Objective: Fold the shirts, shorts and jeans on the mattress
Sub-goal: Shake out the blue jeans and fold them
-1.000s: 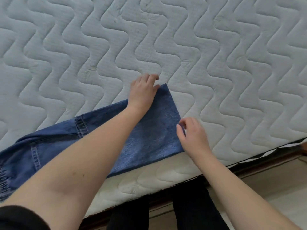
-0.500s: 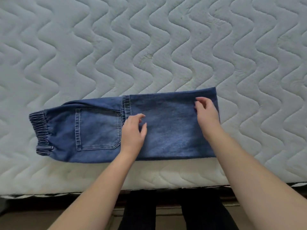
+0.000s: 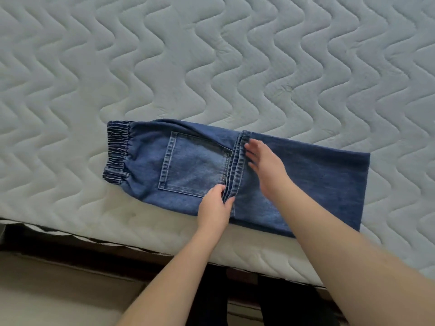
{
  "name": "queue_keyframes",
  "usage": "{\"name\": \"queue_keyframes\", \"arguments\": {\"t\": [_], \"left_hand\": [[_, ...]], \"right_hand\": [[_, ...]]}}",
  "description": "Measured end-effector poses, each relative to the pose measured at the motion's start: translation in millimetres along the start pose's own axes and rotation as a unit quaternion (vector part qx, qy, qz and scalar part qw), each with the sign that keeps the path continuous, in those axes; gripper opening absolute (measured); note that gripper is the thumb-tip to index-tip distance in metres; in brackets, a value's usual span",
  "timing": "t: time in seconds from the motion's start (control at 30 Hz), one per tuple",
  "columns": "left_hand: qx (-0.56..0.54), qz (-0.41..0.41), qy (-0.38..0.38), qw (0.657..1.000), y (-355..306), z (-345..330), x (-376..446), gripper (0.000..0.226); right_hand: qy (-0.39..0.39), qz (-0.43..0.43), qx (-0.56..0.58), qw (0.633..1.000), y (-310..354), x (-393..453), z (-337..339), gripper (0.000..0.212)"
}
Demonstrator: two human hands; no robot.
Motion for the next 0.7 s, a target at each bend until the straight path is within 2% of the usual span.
{"name": "queue_keyframes", "arguments": {"t": [0.1,0.2,0.3,0.47,0.5,0.57,0.63,0.7], "left_hand": [[-0.043,-0.02,-0.019,0.999,4,9,-3,0.031],[-0.066,-0.063,-0.096,0.991,22,39,2,0.029],[-0.021,-0.094,-0.168,0.981,51,81,16,0.029],[0.08,-0.114,-0.278,0.95,94,147,54,0.036],[0.094,-0.096,-0.291,0.947,104,158,63,0.04],[0.08,-0.004,-0.286,0.955,124,177,83,0.053],[0.01,0.104,-0.248,0.963,141,191,100,0.067],[-0.016,0.141,-0.188,0.972,152,199,115,0.072]], "right_hand": [[-0.01,-0.013,-0.003,1.0,-1,2,-8,0.033],[-0.023,-0.011,-0.048,0.999,-1,3,-16,0.031],[-0.052,-0.006,-0.07,0.996,1,10,-19,0.032],[-0.024,-0.04,-0.132,0.99,-1,23,-26,0.043],[-0.029,-0.042,-0.134,0.99,-1,25,-27,0.042],[-0.038,-0.039,-0.125,0.991,-2,29,-27,0.039],[-0.048,-0.039,-0.121,0.991,-2,30,-27,0.037],[-0.057,-0.041,-0.124,0.99,-3,30,-28,0.029]]}}
Point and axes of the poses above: each hand's wrist, its own x-axis towards the middle knuckle, its own z-axis out of the back of the hand, y = z × x, the point moved 2 cm from there along x, towards the middle knuckle, and after that the axes turned 2 degrees about x, right-handed, at the moved point
